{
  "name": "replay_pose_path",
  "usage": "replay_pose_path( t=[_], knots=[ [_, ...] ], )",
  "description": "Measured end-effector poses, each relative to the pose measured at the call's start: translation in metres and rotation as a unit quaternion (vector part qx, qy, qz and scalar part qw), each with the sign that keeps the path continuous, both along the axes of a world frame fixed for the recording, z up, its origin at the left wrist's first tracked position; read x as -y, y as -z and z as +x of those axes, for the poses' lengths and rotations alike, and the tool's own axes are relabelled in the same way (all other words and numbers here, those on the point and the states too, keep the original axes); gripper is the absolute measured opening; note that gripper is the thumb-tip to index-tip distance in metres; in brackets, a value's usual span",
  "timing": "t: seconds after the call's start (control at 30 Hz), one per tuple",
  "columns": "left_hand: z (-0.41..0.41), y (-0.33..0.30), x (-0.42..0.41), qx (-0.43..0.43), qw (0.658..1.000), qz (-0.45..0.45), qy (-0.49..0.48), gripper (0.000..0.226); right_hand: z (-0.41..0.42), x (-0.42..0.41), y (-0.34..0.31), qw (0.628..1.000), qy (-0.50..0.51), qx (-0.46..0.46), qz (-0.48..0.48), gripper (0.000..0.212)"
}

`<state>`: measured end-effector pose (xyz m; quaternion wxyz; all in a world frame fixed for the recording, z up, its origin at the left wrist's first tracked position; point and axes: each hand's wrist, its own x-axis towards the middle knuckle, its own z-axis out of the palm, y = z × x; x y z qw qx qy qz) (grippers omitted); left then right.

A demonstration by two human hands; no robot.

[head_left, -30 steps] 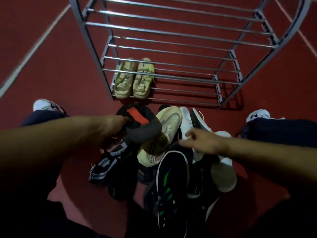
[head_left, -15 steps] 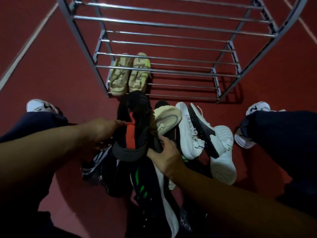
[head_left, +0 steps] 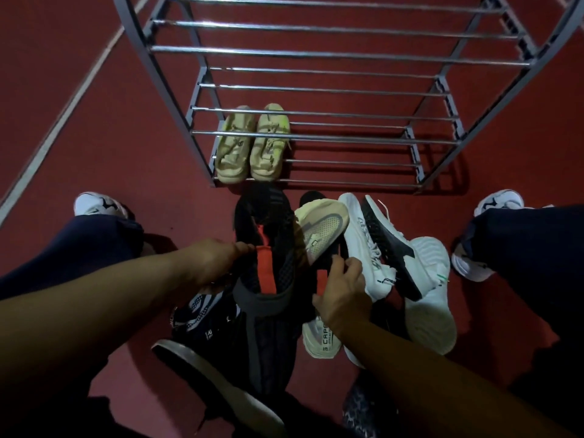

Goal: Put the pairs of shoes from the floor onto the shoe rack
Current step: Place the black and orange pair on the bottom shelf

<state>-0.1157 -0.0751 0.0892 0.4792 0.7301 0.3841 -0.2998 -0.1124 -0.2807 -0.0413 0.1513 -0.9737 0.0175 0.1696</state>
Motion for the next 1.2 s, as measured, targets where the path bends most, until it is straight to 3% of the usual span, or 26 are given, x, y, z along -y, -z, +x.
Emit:
replay_pose_path(
  t=[0.13, 0.27, 0.47, 0.57, 0.63, 0.7, 0.77, 0.83, 1.0, 1.2],
  knots=[
    [0.001, 0.003, -0.003, -0.004, 1.000, 0.006, -0.005, 0.033, 0.018, 0.004, -0.007, 0.999, 0.011, -0.028, 0.025, 0.042],
    [0.004, 0.003, -0.005, 0.005, 1.000, 0.007, -0.003, 0.031, 0.037, 0.011, -0.013, 0.992, 0.085, -0.058, 0.072, 0.051],
    [0.006, 0.003, -0.008, 0.003, 1.000, -0.014, -0.018, 0.032, 0.026, 0.001, 0.000, 0.975, 0.152, -0.088, 0.136, 0.044],
    [0.006, 0.004, -0.006, 0.009, 0.999, -0.023, -0.027, 0.029, 0.018, -0.001, 0.007, 0.943, 0.255, -0.130, 0.171, 0.050],
    [0.004, 0.002, -0.002, 0.015, 0.999, -0.023, -0.029, 0.027, 0.017, -0.006, 0.011, 0.905, 0.280, -0.201, 0.248, 0.051],
    [0.001, 0.001, -0.001, 0.021, 0.999, -0.026, -0.026, 0.026, 0.015, -0.012, 0.008, 0.853, 0.285, -0.289, 0.328, 0.041],
    [-0.003, 0.001, -0.001, 0.025, 0.999, -0.024, -0.024, 0.026, 0.014, -0.011, 0.004, 0.831, 0.289, -0.321, 0.351, 0.024],
    [-0.007, 0.003, -0.001, 0.029, 0.999, -0.024, -0.025, 0.024, 0.015, -0.005, 0.000, 0.831, 0.300, -0.310, 0.352, 0.019],
    [-0.008, 0.003, -0.003, 0.033, 0.997, -0.054, -0.049, 0.018, 0.024, -0.004, -0.033, 0.865, 0.277, -0.284, 0.306, 0.028],
    [0.008, -0.006, -0.007, 0.006, 0.997, -0.073, -0.028, 0.013, 0.019, 0.007, -0.108, 0.825, 0.326, -0.281, 0.365, 0.018]
  ],
)
